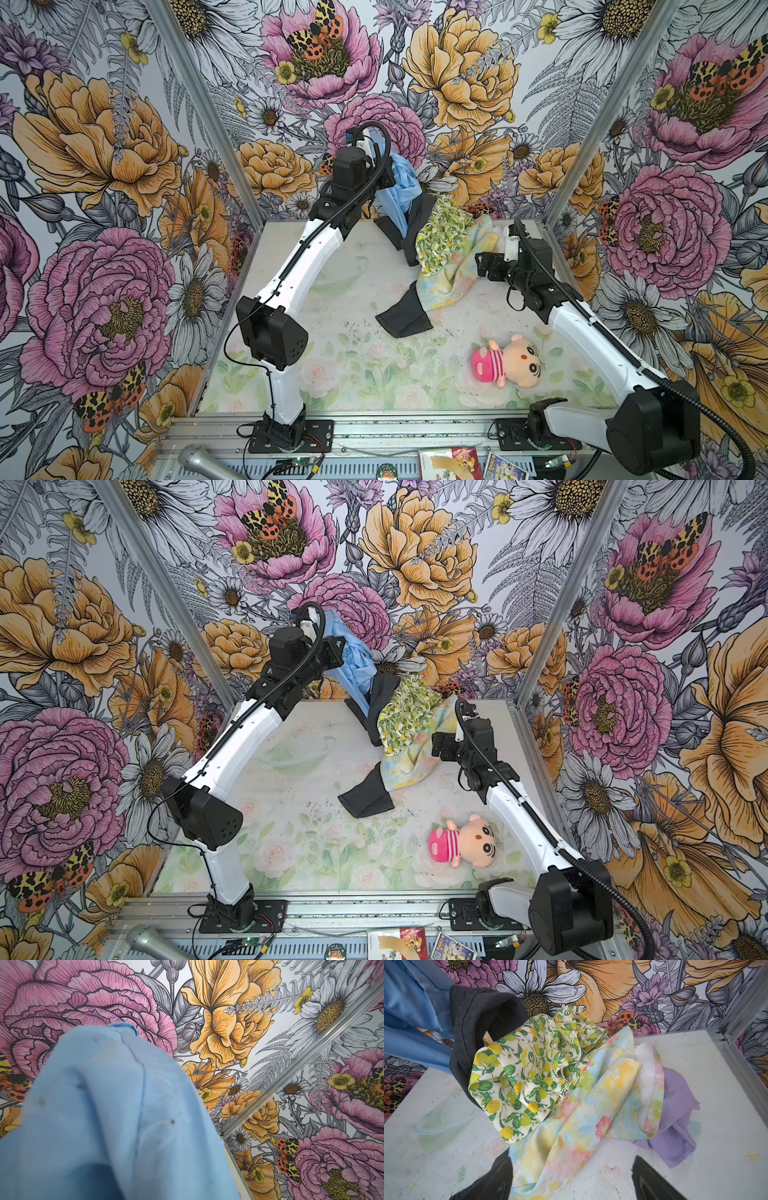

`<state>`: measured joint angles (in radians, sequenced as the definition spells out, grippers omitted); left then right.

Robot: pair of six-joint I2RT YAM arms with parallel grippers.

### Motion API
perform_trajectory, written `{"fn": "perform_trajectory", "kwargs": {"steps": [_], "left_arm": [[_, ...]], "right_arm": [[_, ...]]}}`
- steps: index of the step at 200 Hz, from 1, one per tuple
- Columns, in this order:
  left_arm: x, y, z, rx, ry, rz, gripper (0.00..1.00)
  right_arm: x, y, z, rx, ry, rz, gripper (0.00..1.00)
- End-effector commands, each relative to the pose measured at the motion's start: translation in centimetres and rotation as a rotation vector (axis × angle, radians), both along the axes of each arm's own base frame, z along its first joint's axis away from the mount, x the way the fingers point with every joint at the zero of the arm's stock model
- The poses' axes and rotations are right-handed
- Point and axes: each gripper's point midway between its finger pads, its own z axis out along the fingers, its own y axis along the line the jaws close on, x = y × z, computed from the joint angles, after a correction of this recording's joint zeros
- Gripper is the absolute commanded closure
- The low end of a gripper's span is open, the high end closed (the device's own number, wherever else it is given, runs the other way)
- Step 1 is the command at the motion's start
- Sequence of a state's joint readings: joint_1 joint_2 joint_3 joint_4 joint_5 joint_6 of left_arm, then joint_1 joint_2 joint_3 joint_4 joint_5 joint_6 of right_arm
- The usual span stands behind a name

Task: Pick out a specific cloth from the pile
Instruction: 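Grasp the light blue shirt with the left gripper and lift it, then pull the lifted blue shirt away from the pile with the left gripper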

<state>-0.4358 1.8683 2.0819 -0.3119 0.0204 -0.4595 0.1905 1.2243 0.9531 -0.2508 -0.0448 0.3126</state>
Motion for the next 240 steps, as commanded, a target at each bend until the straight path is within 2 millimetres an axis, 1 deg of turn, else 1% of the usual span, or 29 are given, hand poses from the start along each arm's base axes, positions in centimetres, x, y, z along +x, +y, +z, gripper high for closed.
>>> {"fn": "perform_trajectory", "kwargs": {"steps": [1, 37, 62, 99, 127, 150, 173, 201, 219, 240], "left_arm": [[-4.9, 1.5, 9.6, -0.068, -0.224, -0.025, 1.00], [-6.9, 2.8, 12.6, -0.072, -0.291, -0.006, 1.00], [-7.9, 3.4, 14.1, -0.070, -0.314, -0.009, 1.00], [-8.5, 3.9, 14.7, -0.031, -0.294, -0.014, 1.00], [-8.8, 5.2, 14.8, 0.009, -0.275, 0.002, 1.00], [-9.1, 7.2, 14.6, 0.035, -0.264, 0.035, 1.00], [-9.5, 10.0, 14.6, 0.049, -0.250, 0.080, 1.00], [-10.9, 13.2, 15.5, 0.051, -0.265, 0.133, 1.00], [-11.9, 14.8, 15.8, 0.050, -0.272, 0.164, 1.00], [-12.3, 16.6, 15.6, 0.047, -0.264, 0.197, 1.00]], "right_arm": [[0.0, -0.3, 2.3, -0.009, -0.064, -0.008, 0.10], [0.2, -0.2, 2.3, -0.011, -0.064, -0.004, 0.10], [0.3, -0.1, 2.2, -0.006, -0.059, -0.002, 0.10], [0.1, 0.0, 2.3, -0.002, -0.064, 0.002, 0.10], [0.0, 0.1, 2.7, 0.005, -0.071, 0.005, 0.10], [0.0, 0.2, 2.9, 0.009, -0.076, 0.007, 0.10], [0.0, 0.4, 2.9, 0.010, -0.075, 0.012, 0.10], [0.0, 0.5, 2.9, 0.011, -0.075, 0.011, 0.10], [0.1, 0.7, 2.9, 0.012, -0.076, 0.013, 0.10], [0.1, 1.2, 3.1, 0.016, -0.077, 0.023, 0.10]]}}
